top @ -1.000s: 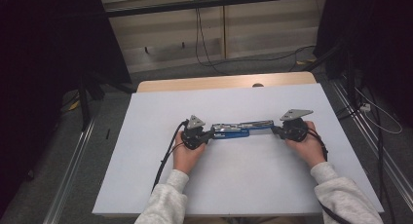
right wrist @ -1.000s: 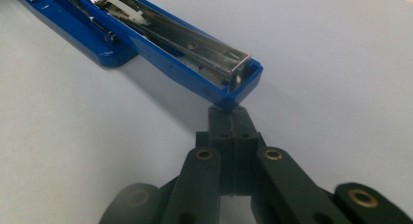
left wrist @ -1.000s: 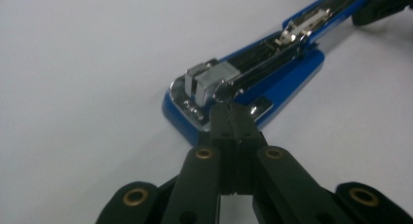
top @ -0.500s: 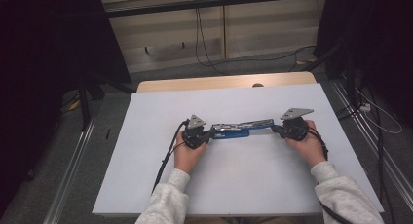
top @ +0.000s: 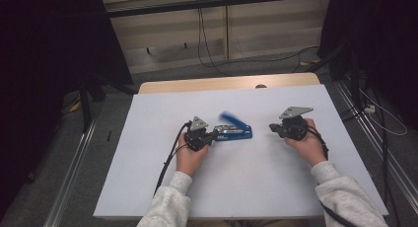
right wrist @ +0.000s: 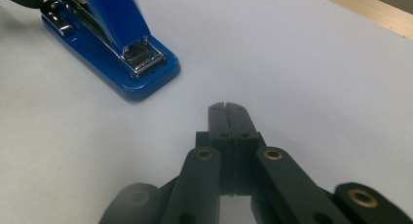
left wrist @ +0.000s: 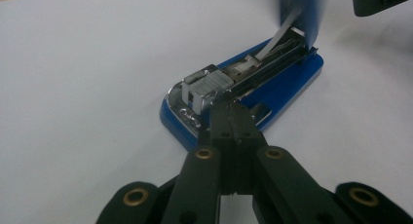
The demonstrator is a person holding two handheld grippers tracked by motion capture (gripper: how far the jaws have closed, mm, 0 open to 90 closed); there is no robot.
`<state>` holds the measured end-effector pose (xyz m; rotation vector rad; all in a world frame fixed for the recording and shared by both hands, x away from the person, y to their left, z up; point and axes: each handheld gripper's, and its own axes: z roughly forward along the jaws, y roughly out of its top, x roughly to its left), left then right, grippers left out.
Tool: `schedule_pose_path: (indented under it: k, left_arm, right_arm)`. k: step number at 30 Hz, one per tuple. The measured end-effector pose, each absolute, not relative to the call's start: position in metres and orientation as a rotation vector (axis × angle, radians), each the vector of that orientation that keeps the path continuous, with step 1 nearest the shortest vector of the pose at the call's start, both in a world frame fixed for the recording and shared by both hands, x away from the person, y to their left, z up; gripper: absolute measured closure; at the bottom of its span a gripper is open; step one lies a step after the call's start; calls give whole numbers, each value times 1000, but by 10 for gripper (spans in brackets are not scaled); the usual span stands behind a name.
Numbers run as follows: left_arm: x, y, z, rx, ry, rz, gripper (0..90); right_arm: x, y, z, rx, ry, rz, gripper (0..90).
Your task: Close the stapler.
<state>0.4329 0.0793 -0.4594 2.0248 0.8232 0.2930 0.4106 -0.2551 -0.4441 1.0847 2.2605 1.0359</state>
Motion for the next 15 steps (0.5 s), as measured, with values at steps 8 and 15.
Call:
schedule_pose_path:
  k: [8,15]
  left_arm:
    - [426,85,-453,1986,804,283,861]
    - [419,92,-449,1979,815,267,686]
  right_arm:
    - [405,-250,-442,1066,2265,1086,900]
    - [397,-252,-444,1089,2250,1155,783]
